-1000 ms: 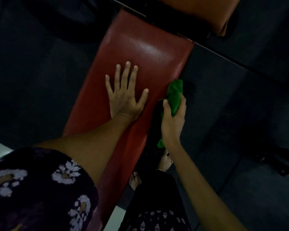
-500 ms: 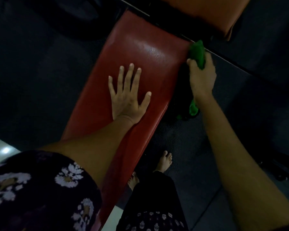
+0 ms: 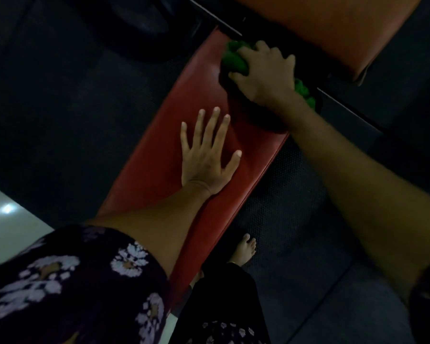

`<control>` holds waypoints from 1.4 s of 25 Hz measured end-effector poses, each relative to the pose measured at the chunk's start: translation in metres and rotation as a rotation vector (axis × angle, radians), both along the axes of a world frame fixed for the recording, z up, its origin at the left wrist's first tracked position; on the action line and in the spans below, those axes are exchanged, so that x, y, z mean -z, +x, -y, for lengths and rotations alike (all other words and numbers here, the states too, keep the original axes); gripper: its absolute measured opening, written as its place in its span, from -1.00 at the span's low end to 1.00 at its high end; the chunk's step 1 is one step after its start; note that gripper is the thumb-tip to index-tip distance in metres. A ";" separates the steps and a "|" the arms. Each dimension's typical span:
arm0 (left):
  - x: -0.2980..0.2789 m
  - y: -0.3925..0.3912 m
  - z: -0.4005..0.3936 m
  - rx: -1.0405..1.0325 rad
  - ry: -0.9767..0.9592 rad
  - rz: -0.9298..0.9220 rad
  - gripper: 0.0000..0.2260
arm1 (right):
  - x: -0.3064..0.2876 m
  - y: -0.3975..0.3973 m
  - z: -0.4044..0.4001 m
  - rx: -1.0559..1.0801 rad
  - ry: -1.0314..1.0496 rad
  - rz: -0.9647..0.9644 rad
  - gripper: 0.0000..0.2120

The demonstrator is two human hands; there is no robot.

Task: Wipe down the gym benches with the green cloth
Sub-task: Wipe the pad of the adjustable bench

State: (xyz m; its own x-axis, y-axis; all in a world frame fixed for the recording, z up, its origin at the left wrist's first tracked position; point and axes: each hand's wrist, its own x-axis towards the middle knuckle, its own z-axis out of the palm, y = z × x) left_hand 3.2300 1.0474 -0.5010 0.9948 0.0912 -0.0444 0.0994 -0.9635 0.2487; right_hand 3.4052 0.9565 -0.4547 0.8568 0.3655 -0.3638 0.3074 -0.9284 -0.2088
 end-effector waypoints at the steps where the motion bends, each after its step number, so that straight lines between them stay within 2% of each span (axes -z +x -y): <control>1: 0.000 0.001 -0.001 -0.001 -0.003 0.004 -0.40 | 0.001 0.002 -0.005 -0.064 0.024 0.003 -0.50; 2: 0.000 0.002 -0.001 0.002 -0.007 0.007 -0.40 | 0.001 0.007 -0.002 -0.070 0.039 -0.016 -0.48; 6: 0.001 0.004 0.001 0.009 -0.014 0.003 -0.40 | -0.001 0.013 0.018 0.174 0.011 -0.064 -0.42; 10: -0.002 0.003 -0.002 -0.002 -0.016 -0.014 -0.44 | -0.001 -0.042 0.026 0.052 0.009 0.110 -0.46; 11: -0.002 0.004 -0.003 0.001 -0.012 -0.017 -0.45 | 0.001 -0.050 0.036 0.131 0.037 0.121 -0.46; 14: -0.002 0.009 -0.006 0.004 0.010 -0.021 -0.47 | 0.009 -0.071 0.052 0.567 0.200 0.112 -0.49; 15: -0.003 0.009 -0.006 0.001 0.023 -0.034 -0.47 | 0.011 -0.084 0.051 0.614 0.219 0.122 -0.50; 20: -0.007 0.014 -0.012 -0.001 0.055 -0.119 -0.48 | 0.003 -0.142 0.047 0.516 0.293 0.054 -0.51; 23: -0.022 0.015 -0.019 0.045 -0.117 -0.151 -0.49 | -0.015 -0.159 0.056 0.484 0.318 0.036 -0.55; 26: -0.039 -0.044 -0.029 0.082 -0.236 -0.122 -0.56 | -0.029 -0.220 0.059 0.496 0.336 0.030 -0.57; 30: -0.049 -0.181 -0.065 0.176 -0.218 -0.098 -0.59 | -0.044 -0.322 0.037 0.517 0.435 -0.015 -0.58; 35: -0.053 -0.317 -0.124 0.127 -0.140 -0.137 -0.57 | -0.055 -0.432 0.002 0.402 0.446 -0.111 -0.57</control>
State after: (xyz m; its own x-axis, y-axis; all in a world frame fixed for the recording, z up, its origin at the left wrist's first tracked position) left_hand 2.9126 1.1713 -0.4476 0.9818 -0.0508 -0.1832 0.0217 -0.9275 0.3731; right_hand 2.9736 0.9549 -0.3997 0.9250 0.1588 -0.3453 -0.0951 -0.7830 -0.6147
